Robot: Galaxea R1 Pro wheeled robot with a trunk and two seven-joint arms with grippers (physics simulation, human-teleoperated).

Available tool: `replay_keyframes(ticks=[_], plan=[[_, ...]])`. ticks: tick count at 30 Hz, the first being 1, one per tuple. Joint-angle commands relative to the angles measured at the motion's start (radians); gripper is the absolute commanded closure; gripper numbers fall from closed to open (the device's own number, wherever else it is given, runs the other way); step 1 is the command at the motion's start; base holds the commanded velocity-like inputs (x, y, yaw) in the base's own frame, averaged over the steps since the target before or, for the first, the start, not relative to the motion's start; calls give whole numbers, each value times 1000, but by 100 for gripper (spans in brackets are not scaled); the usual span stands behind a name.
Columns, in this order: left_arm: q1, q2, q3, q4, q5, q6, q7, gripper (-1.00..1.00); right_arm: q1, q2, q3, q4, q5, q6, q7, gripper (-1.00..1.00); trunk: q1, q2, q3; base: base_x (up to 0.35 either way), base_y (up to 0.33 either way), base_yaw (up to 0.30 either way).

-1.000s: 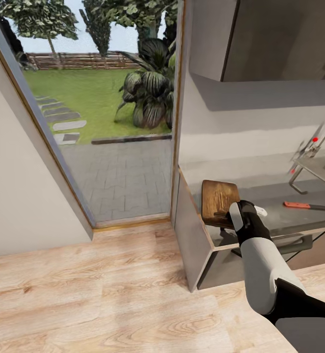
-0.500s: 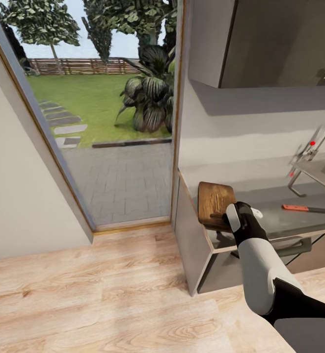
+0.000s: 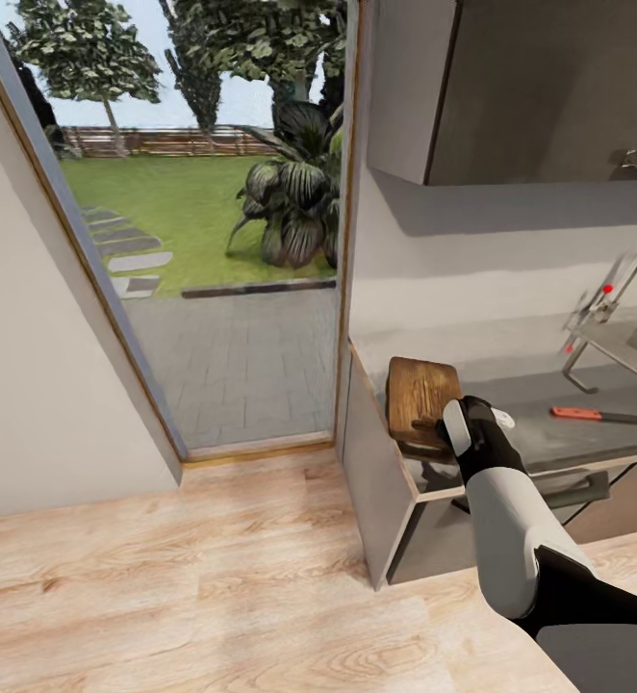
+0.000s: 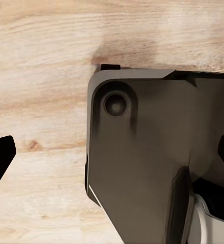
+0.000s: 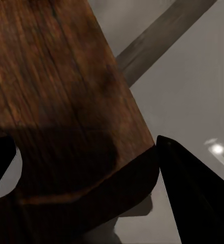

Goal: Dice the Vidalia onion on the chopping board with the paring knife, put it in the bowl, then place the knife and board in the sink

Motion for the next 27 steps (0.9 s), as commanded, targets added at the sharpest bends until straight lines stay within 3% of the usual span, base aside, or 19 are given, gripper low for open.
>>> replay_keyframes(ticks=[1,21,27], plan=[[0,0,2,0,2,-2,0,-100,-1,1,-3,-2,-5,2,-3,100,1,-2,0,0,0,-42],[0,0,0,31,8,1,-2,-100,-1,-7,-4,-4,-5,1,1,100,1,-2,11,0,0,-25],[0,-1,1,146,11,2,-4,-100,-1,-10,-7,-3,-1,1,31,100,1,-2,11,0,0,0]])
